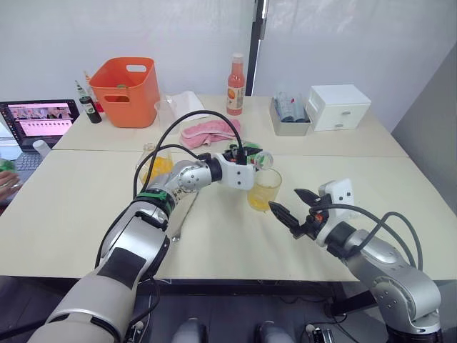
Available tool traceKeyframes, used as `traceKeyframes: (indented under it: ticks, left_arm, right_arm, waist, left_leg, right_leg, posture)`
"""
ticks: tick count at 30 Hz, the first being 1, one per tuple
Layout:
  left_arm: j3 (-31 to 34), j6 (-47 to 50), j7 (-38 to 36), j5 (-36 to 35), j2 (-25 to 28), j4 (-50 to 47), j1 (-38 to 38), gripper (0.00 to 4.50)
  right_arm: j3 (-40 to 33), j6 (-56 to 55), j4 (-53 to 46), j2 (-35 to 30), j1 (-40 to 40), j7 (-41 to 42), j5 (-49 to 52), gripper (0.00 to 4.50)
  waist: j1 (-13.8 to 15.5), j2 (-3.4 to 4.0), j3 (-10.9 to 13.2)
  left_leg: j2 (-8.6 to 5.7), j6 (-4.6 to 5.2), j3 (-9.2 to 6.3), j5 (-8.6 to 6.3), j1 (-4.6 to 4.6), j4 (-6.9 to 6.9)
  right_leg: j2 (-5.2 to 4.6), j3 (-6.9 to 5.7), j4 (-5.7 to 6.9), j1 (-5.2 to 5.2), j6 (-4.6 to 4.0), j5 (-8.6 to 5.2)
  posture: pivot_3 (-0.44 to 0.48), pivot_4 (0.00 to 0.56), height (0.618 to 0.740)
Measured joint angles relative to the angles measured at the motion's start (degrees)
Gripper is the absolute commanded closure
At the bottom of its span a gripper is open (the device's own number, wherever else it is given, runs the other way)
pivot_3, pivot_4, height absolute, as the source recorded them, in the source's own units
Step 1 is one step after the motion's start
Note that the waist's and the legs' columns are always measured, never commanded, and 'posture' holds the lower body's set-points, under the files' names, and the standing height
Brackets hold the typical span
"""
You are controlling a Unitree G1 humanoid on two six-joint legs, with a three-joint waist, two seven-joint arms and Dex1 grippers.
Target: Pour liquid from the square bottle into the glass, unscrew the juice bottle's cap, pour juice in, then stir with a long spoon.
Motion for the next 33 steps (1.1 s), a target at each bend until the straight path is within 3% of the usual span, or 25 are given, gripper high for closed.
traceKeyframes:
  ticks: [18,33]
  left_arm:
    - [-8.2,0.6,15.6,11.07,1.26,1.12,-2.76,3.0]
    - [-11.18,1.65,21.9,15.3,1.72,2.02,-4.53,3.0]
  right_arm:
    - [-0.02,0.54,-0.82,0.6,-0.4,-1.79,2.22,0.02]
    - [-0.01,0.76,-0.88,0.7,-0.4,-2.09,2.3,0.02]
  waist:
    - [0.01,0.0,0.0]
    - [0.02,0.0,0.0]
  left_leg:
    - [-0.01,0.0,0.01,0.0,0.0,0.01]
    - [-0.02,0.0,0.01,0.0,-0.01,0.03]
  right_leg:
    - [-0.01,0.0,0.02,0.0,0.0,0.0]
    - [-0.02,0.0,0.06,0.0,0.0,0.0]
  posture:
    - [0.0,0.15,0.715]
    - [0.0,0.15,0.715]
